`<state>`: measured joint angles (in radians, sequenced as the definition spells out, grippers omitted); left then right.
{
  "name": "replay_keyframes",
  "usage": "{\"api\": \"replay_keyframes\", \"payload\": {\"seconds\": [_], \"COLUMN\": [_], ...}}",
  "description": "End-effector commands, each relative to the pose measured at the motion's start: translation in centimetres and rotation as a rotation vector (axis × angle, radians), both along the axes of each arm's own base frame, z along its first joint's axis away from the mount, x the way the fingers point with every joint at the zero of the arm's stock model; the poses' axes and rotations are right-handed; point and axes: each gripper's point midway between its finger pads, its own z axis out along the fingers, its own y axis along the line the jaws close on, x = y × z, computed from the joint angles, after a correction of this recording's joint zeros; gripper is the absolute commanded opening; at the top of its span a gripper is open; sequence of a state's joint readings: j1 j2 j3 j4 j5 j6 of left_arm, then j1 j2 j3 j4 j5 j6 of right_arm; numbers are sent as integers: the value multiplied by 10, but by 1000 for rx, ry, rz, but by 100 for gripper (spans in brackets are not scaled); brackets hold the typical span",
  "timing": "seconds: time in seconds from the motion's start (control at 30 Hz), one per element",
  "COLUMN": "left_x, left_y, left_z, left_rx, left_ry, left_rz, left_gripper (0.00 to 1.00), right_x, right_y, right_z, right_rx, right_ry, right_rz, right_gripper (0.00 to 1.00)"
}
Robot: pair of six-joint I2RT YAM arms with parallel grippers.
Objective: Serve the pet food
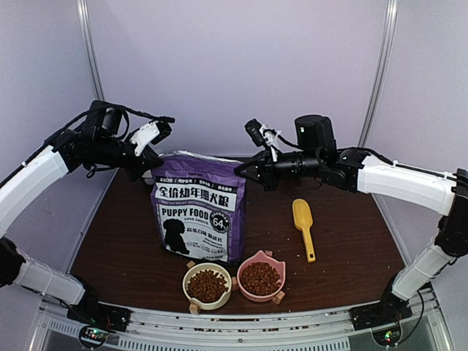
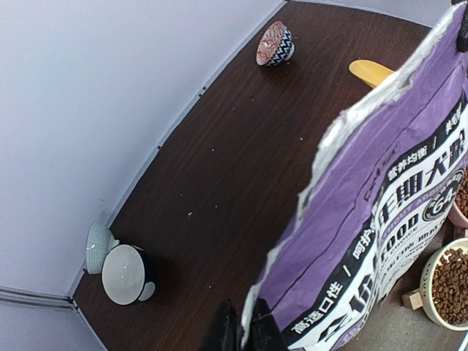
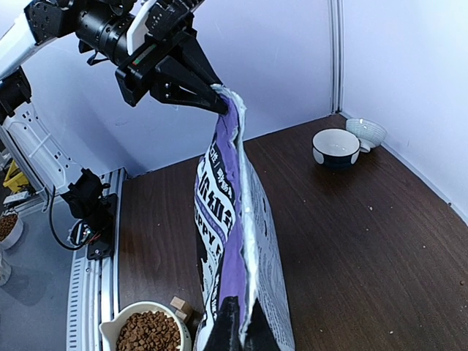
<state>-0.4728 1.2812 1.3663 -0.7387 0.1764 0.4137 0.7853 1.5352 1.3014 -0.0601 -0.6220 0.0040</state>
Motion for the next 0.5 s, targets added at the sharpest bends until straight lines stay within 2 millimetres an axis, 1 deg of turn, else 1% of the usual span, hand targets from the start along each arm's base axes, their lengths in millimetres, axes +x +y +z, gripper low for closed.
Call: {"api": "replay_keyframes", "payload": {"seconds": [0.0, 0.07, 0.1, 0.13, 0.23, 0.3, 0.37, 0.47], "left_x": [11, 9, 9, 9, 5, -1, -6, -17], "left_y": [26, 22, 22, 22, 14, 5, -3, -17], "left_z": [12, 13, 12, 12, 10, 12, 14, 20], "left_rx": [-2, -17, -17, -17, -40, -73, -103, -143], "left_ry": [-47, -43, -41, -38, -18, 0, 12, 22], "left_rz": [111, 91, 90, 88, 50, -1, -42, -104], "left_gripper": [12, 13, 9, 0, 0, 0, 0, 0], "right_x": [-1, -1, -1, 0, -1, 0, 5, 15], "right_y": [-25, -28, -28, -29, -29, -30, -33, -44], "right_z": [51, 52, 52, 53, 52, 51, 52, 53], "right_rx": [82, 79, 77, 77, 76, 73, 64, 41], "right_ry": [-100, -103, -103, -105, -102, -101, -105, -112], "right_rz": [-52, -59, -60, -61, -59, -65, -95, -150], "right_gripper": [0, 0, 0, 0, 0, 0, 0, 0]}}
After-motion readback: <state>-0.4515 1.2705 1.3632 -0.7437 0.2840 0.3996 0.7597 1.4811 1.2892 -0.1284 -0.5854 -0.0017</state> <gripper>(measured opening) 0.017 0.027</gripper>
